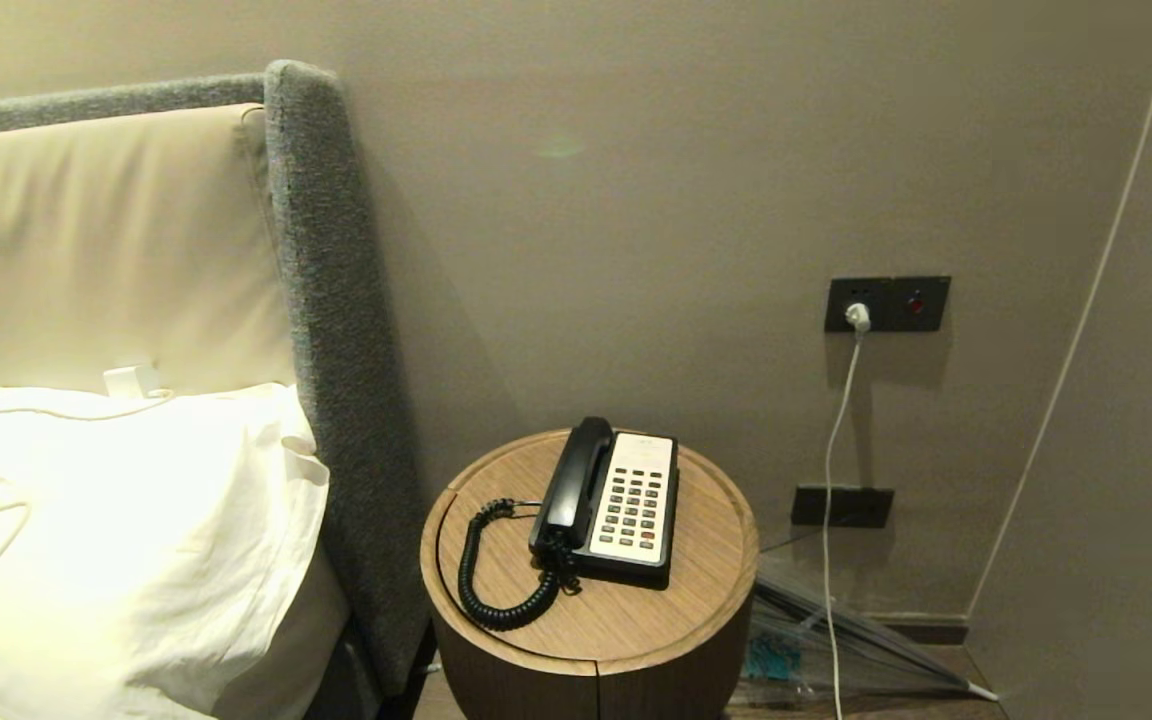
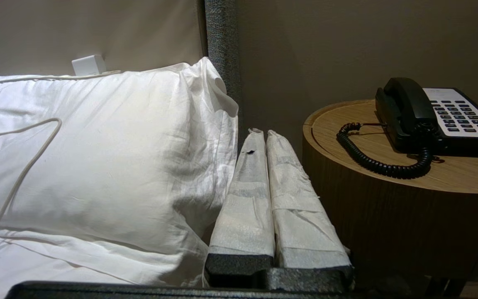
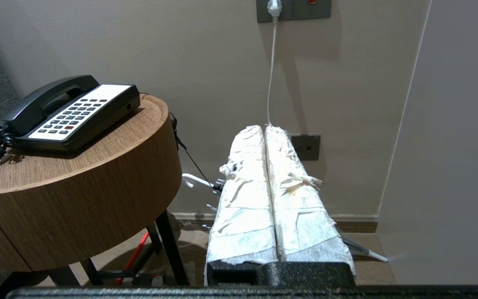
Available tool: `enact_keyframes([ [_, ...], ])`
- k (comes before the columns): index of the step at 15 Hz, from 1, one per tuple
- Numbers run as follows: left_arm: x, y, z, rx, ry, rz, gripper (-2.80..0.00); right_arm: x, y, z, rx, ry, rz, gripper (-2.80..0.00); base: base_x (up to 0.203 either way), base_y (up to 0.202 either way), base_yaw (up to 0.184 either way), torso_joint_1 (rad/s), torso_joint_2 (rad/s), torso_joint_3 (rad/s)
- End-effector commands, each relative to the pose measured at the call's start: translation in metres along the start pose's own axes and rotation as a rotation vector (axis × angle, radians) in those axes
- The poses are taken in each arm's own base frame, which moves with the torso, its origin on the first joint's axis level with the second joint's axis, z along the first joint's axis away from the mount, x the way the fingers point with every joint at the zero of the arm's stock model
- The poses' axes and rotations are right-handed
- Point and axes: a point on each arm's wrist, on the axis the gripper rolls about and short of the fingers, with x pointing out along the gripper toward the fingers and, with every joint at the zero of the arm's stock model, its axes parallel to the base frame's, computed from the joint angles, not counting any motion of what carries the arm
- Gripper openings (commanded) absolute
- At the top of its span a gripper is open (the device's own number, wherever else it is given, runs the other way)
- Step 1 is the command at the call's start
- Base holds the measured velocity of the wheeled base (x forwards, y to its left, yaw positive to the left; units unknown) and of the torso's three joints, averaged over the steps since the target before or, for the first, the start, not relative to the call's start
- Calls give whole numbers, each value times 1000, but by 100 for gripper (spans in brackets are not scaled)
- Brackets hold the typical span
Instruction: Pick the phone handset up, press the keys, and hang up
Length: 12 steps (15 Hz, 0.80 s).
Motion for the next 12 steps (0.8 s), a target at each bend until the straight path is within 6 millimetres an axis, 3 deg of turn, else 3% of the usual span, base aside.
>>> enact_keyframes([
  [1, 2, -1, -12, -8, 45, -3, -280, 1, 0, -6, 0, 21, 0, -280, 0, 0, 0, 0, 0, 0],
  [6, 2, -1, -12, -5, 45, -2, -280, 1, 0, -6, 0, 21, 0, -280, 0, 0, 0, 0, 0, 0],
  [12, 2, -1, -12, -7, 46, 0, -280, 1, 0, -6, 0, 21, 0, -280, 0, 0, 0, 2, 2, 125],
])
